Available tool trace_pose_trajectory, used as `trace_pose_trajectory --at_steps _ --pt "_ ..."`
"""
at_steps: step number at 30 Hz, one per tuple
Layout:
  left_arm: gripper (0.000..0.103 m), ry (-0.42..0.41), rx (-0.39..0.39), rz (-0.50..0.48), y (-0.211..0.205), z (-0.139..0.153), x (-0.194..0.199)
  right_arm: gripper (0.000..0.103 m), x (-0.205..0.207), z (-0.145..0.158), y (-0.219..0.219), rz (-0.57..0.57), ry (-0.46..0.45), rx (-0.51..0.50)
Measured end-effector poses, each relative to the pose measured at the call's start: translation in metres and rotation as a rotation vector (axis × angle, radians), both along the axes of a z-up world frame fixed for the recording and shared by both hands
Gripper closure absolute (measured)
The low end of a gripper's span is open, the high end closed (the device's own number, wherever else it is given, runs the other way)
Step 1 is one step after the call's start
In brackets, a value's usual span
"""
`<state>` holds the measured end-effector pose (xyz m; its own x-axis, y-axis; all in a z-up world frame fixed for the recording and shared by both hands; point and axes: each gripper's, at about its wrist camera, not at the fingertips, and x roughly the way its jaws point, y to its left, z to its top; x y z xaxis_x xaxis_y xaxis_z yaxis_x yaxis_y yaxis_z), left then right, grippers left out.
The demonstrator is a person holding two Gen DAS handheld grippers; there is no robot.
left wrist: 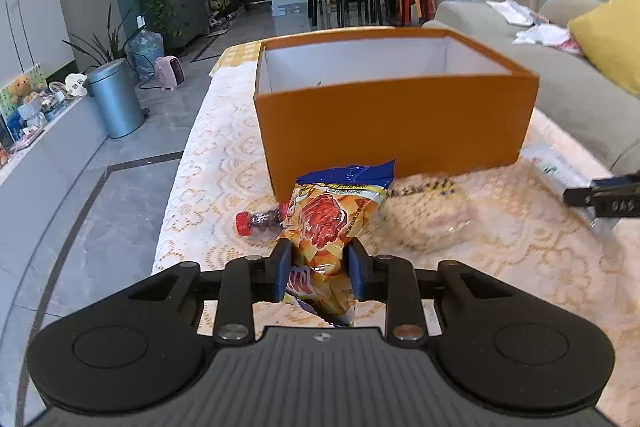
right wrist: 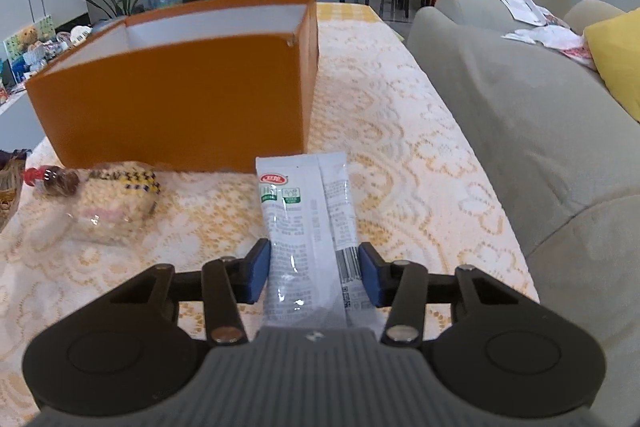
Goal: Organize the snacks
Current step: 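Carry both items into the orange box and open both grippers to release them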
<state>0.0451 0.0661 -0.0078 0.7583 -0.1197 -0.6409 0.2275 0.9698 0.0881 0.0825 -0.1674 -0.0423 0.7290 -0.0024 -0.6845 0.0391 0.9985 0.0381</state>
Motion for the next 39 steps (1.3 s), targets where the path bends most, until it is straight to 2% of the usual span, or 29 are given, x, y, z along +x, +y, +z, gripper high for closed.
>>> trace_pose_trajectory --at_steps 5,14,20,27,33,39 --pt "0.07 -0.003 -0.045 -0.014 -0.001 0.011 -0.004 0.057 -0.006 0.011 -0.006 -0.019 -0.032 0.024" --pt "0.07 -0.007 -0.051 -0.035 -0.007 0.018 -0.004 0.057 -0.006 0.018 -0.04 -0.106 -0.028 0.095" --pt "0.07 -0.012 -0.075 -0.067 -0.015 0.037 0.003 0.057 -0.006 0.041 -0.035 -0.048 -0.069 0.123" --pt "0.071 -0.017 -0.115 -0.128 -0.026 0.066 0.026 0.057 0.011 0.091 -0.017 0.079 -0.137 0.16" --pt "0.071 -0.016 -0.129 -0.141 -0.035 0.084 0.059 0.057 0.046 0.127 0.001 0.169 -0.142 0.221" --pt "0.071 -0.003 -0.163 -0.147 -0.04 0.097 0.093 0.056 0.088 0.138 0.023 0.204 -0.116 0.204"
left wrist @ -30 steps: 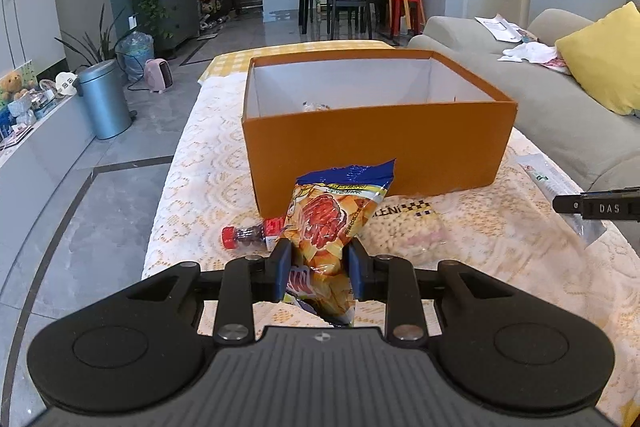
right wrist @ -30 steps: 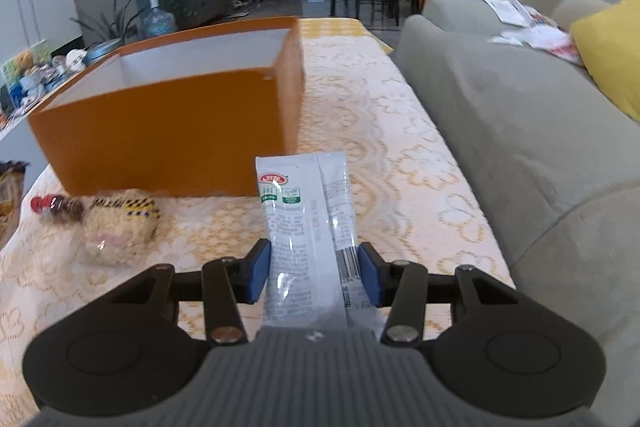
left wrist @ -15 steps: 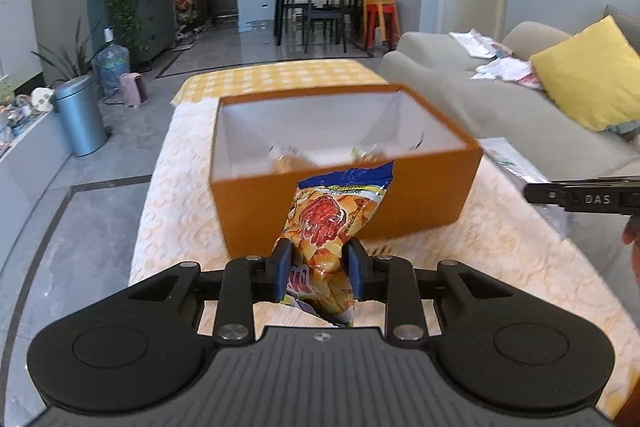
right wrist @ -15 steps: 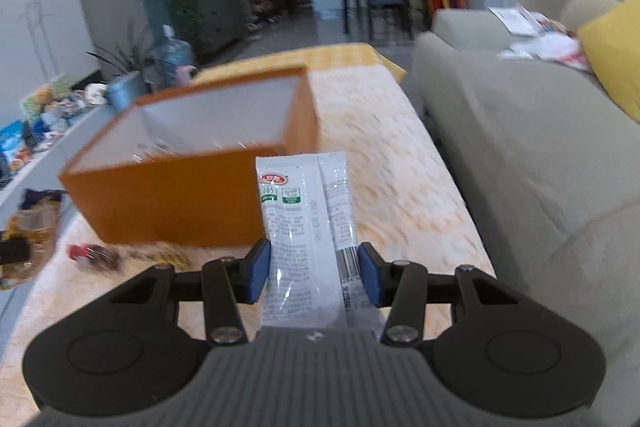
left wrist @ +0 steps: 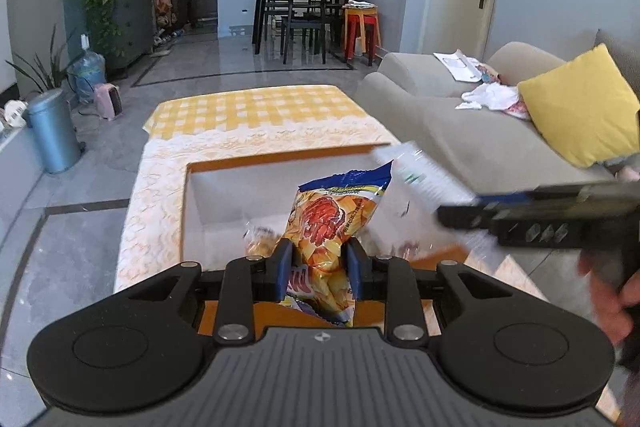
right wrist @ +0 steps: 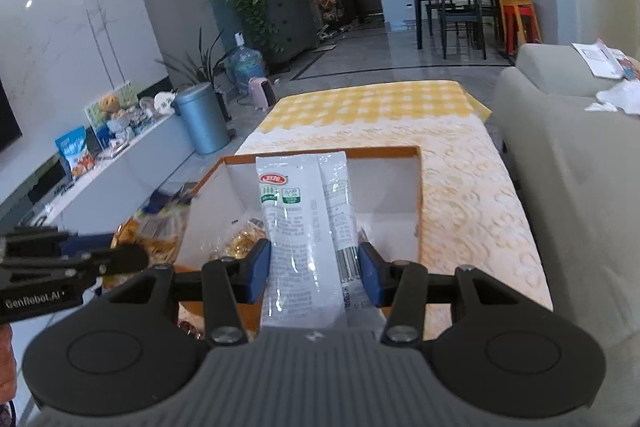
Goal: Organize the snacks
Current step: 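Carry both items into the orange box and open both grippers to release them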
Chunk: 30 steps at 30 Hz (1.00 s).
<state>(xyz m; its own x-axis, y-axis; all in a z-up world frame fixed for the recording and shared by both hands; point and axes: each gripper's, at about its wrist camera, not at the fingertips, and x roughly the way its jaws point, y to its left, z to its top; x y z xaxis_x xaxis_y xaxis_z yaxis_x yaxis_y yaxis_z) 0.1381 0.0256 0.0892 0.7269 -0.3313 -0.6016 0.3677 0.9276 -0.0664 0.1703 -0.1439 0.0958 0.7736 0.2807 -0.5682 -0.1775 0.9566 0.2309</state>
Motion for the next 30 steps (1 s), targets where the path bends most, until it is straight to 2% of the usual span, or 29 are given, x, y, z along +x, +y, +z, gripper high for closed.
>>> trace_pose_trajectory --at_steps 4,9,14,17,22,27,30 --pt "0.071 0.03 0.021 0.007 -0.012 -0.003 0.027 0.057 0.036 -0.006 0.013 -0.001 0.039 -0.075" --pt "0.071 0.086 0.053 0.019 -0.031 -0.021 0.061 0.057 0.072 -0.022 0.022 -0.007 0.108 -0.163" --pt "0.072 0.184 0.028 0.034 -0.039 -0.041 0.091 0.057 0.095 -0.039 0.025 0.003 0.169 -0.211" --pt "0.074 0.213 0.043 0.053 -0.042 -0.052 0.104 0.057 0.105 -0.048 0.031 0.013 0.185 -0.248" --pt "0.075 0.258 0.006 0.068 -0.039 -0.059 0.116 0.057 0.114 -0.06 0.039 0.031 0.198 -0.363" --pt "0.075 0.256 0.014 0.074 -0.043 -0.058 0.118 0.056 0.123 -0.065 0.03 0.018 0.234 -0.327" --pt "0.074 0.25 0.015 0.074 -0.043 -0.055 0.119 0.056 0.123 -0.066 0.031 0.02 0.238 -0.341"
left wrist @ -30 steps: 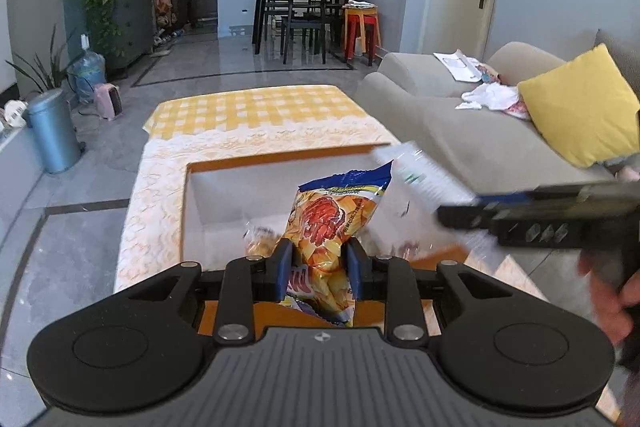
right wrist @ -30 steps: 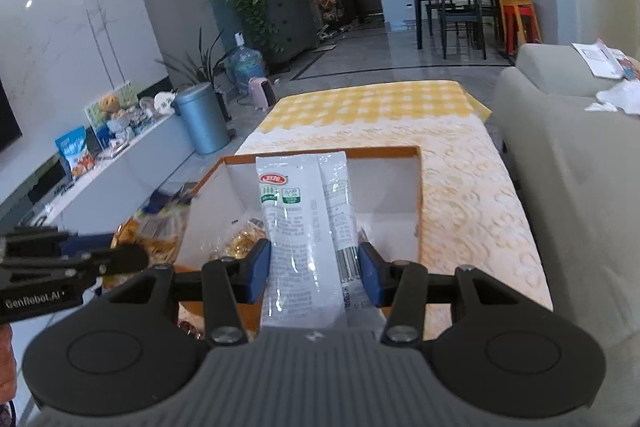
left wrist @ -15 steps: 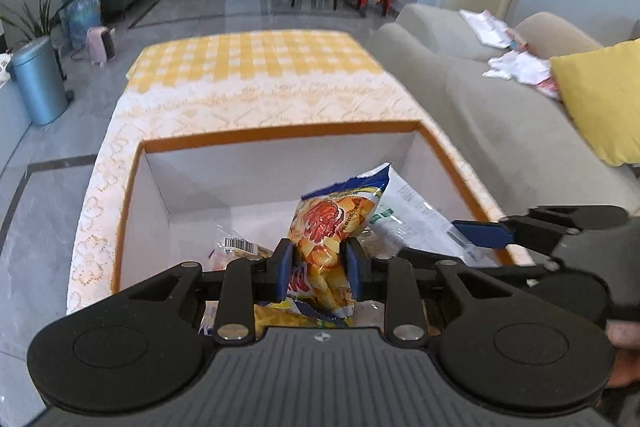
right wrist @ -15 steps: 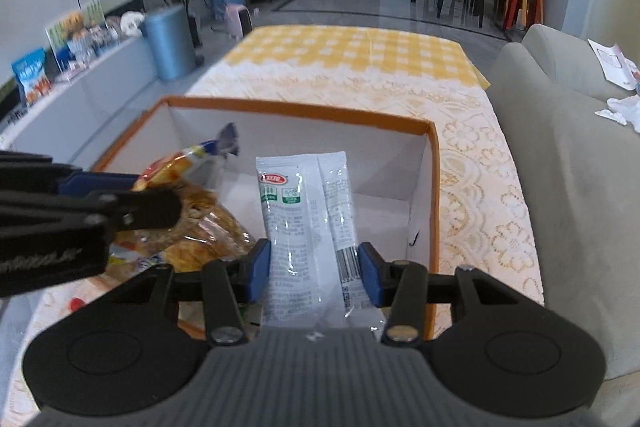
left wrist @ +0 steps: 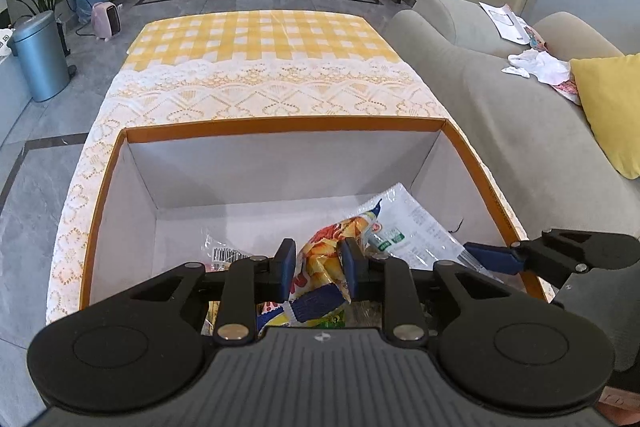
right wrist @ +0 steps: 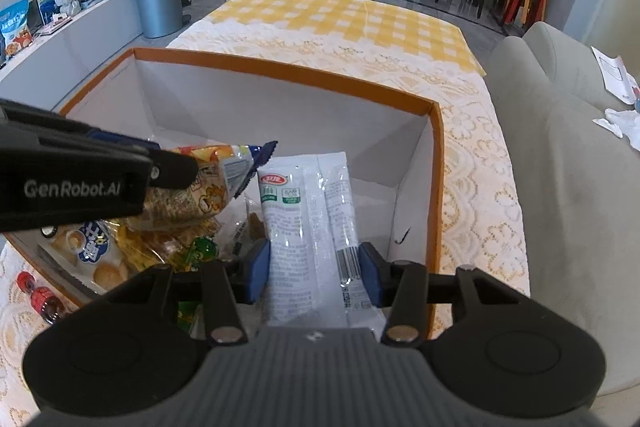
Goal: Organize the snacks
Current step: 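Carry both items into the orange box and open both grippers to release them, then withdraw both grippers from the box toward the last two snacks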
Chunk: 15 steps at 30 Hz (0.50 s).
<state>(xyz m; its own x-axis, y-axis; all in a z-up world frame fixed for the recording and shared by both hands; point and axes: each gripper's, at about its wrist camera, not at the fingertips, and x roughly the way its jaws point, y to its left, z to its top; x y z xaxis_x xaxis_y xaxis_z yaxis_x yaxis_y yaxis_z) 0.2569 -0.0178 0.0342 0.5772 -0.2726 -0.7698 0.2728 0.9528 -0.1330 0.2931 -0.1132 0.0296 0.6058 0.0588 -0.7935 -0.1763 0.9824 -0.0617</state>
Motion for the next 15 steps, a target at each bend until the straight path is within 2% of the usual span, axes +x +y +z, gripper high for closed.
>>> trace_pose_trajectory --at_steps 7,12,15 --pt "0.073 -0.02 0.006 0.005 0.001 0.007 0.002 0.055 -0.004 0.001 -0.002 -0.008 0.002 0.006" --pt "0.068 -0.051 0.004 -0.005 0.005 0.017 -0.007 0.054 -0.007 0.006 -0.005 -0.011 -0.011 0.025" --pt "0.061 -0.071 -0.002 -0.012 0.009 0.024 -0.014 0.05 -0.01 0.011 -0.004 -0.003 -0.032 0.036"
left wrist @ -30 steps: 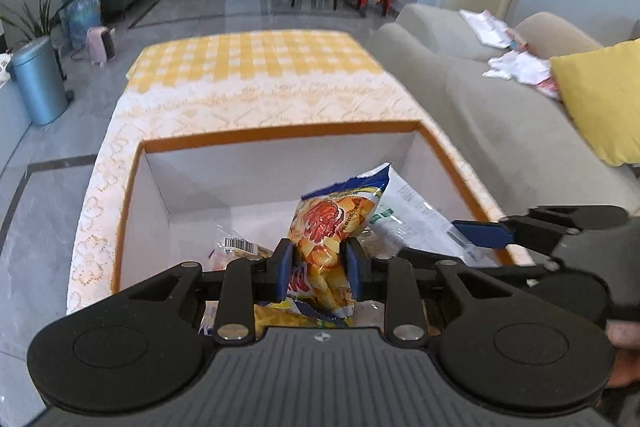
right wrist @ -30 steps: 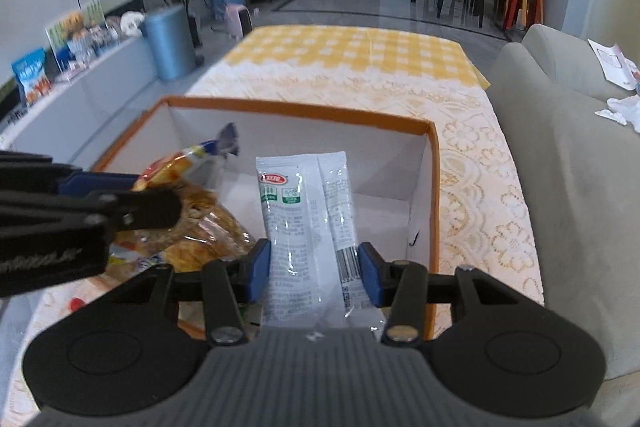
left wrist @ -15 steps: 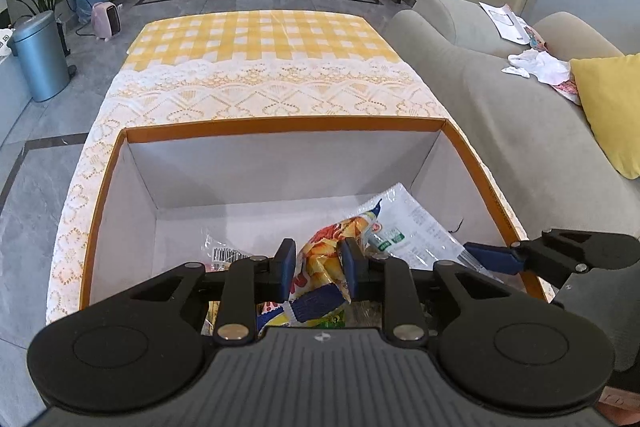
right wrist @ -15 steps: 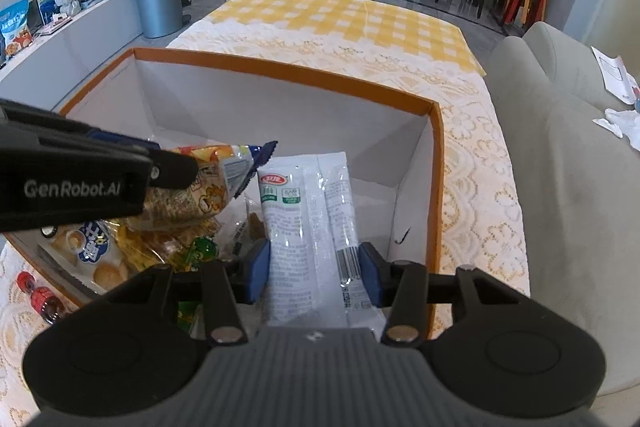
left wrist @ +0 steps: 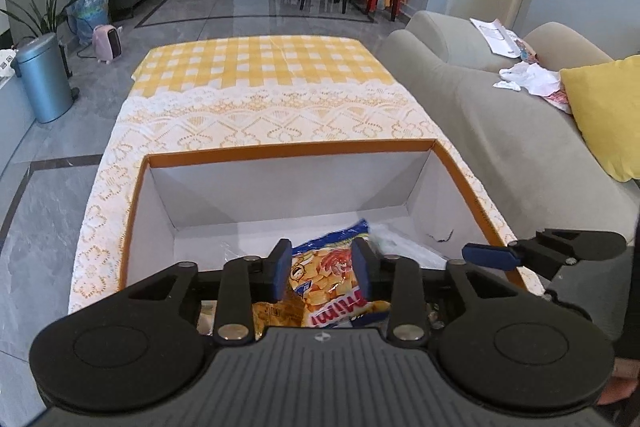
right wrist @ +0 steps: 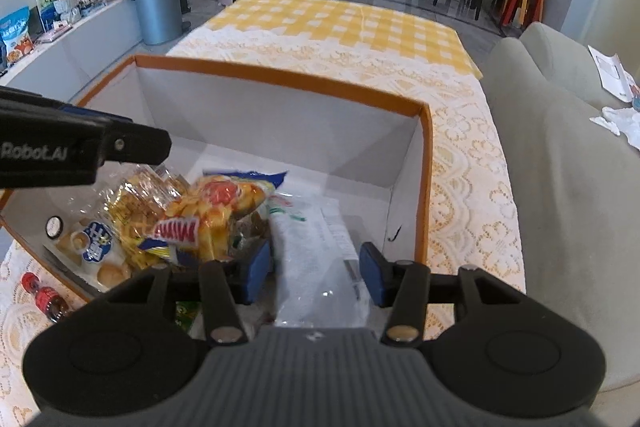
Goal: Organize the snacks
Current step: 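Withdraw both grippers from the box toward the last two snacks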
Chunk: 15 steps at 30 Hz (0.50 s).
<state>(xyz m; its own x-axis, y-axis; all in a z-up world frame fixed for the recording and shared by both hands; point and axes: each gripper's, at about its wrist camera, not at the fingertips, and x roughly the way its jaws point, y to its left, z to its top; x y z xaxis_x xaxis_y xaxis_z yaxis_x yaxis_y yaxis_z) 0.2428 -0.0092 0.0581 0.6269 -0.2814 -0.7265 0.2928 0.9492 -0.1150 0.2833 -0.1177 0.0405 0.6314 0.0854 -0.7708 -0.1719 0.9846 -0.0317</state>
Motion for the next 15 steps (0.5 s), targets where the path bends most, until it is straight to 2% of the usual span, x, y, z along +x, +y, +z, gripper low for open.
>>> trace_pose_trajectory --at_steps 7,15 --pt "0.059 -0.031 -0.009 -0.03 0.011 0.016 -0.023 0.049 -0.011 0.013 0.002 -0.001 -0.031 0.022" --pt "0.057 -0.083 -0.025 -0.09 0.03 0.024 -0.068 0.049 -0.054 0.028 -0.001 -0.002 -0.141 0.107"
